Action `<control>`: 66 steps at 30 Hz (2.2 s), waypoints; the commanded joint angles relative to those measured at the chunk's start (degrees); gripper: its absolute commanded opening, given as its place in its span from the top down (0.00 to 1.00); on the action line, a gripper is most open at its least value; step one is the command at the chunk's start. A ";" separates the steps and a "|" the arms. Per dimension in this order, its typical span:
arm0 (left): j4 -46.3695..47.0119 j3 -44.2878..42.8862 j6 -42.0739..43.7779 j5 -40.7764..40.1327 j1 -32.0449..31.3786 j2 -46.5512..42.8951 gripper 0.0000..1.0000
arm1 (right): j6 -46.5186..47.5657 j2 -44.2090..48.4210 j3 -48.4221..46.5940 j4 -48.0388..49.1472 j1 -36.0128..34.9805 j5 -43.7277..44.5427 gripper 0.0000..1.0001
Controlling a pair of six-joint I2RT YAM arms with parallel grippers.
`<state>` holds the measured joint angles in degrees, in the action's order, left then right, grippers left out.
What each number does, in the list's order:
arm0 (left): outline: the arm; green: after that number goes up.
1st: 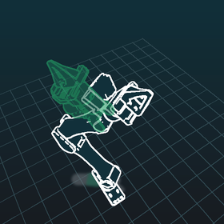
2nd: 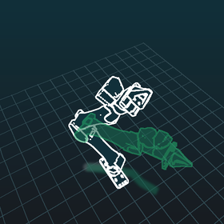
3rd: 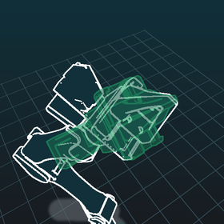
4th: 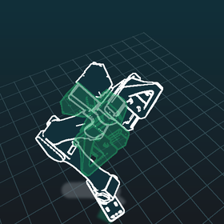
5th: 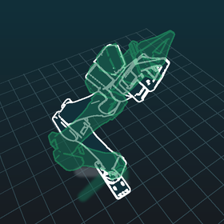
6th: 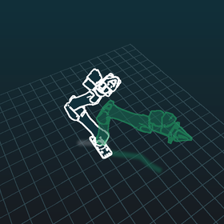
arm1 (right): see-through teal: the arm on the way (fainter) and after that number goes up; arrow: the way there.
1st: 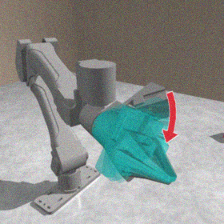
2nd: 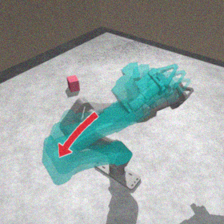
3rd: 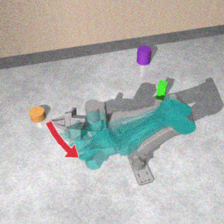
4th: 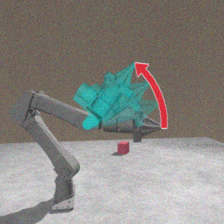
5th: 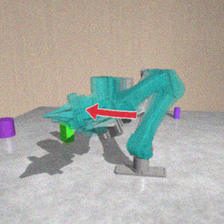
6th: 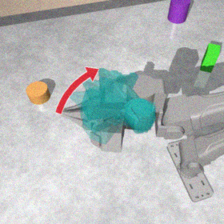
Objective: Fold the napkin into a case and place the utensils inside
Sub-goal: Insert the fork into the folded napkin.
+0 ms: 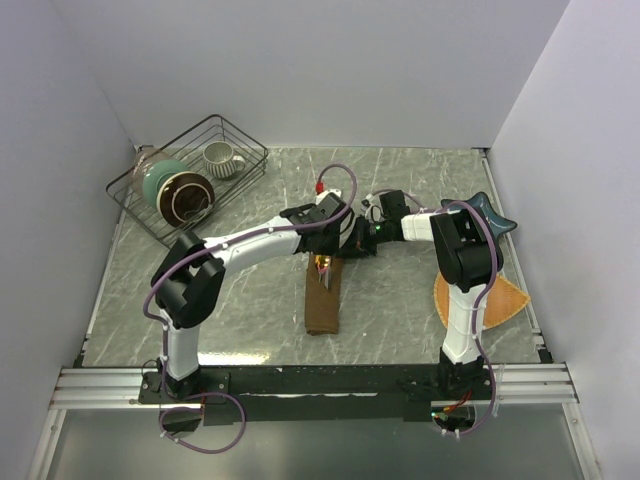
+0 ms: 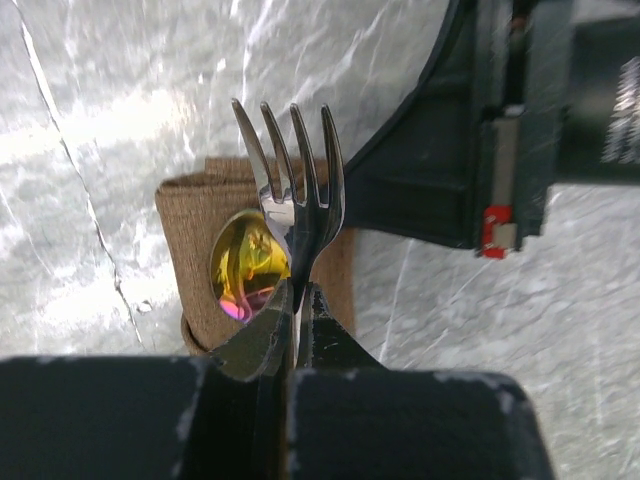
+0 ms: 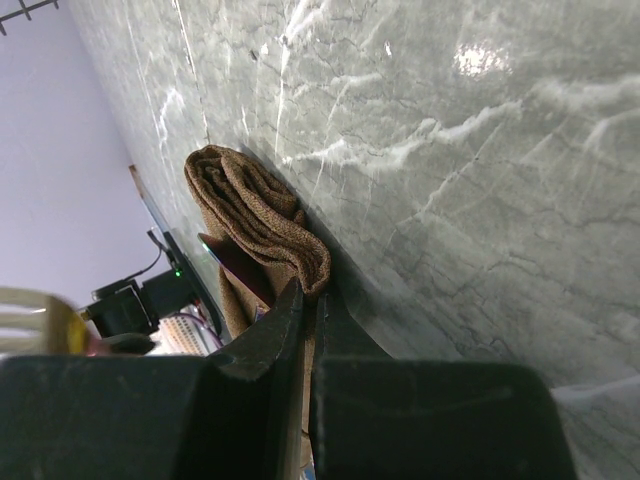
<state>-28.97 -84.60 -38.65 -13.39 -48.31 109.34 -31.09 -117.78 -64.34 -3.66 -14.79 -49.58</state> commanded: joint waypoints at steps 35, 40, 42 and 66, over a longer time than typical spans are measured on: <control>-3.55 8.74 -6.08 7.41 -4.77 -1.93 0.99 | -0.20 2.81 1.67 2.96 0.55 2.30 1.00; -3.37 9.71 -6.17 8.55 -4.95 -2.29 0.99 | -0.20 2.73 1.58 3.05 0.63 2.30 1.00; -3.29 10.15 -6.52 8.90 -5.21 -2.46 0.99 | 0.07 2.82 1.58 3.04 0.64 2.56 1.00; 2.24 3.30 3.23 -0.05 1.20 -12.64 0.33 | 3.05 5.80 1.23 -0.11 0.55 2.91 0.64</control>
<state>-31.18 -78.54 -39.62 -9.87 -50.02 104.75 -31.35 -116.38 -62.54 -2.81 -14.72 -49.91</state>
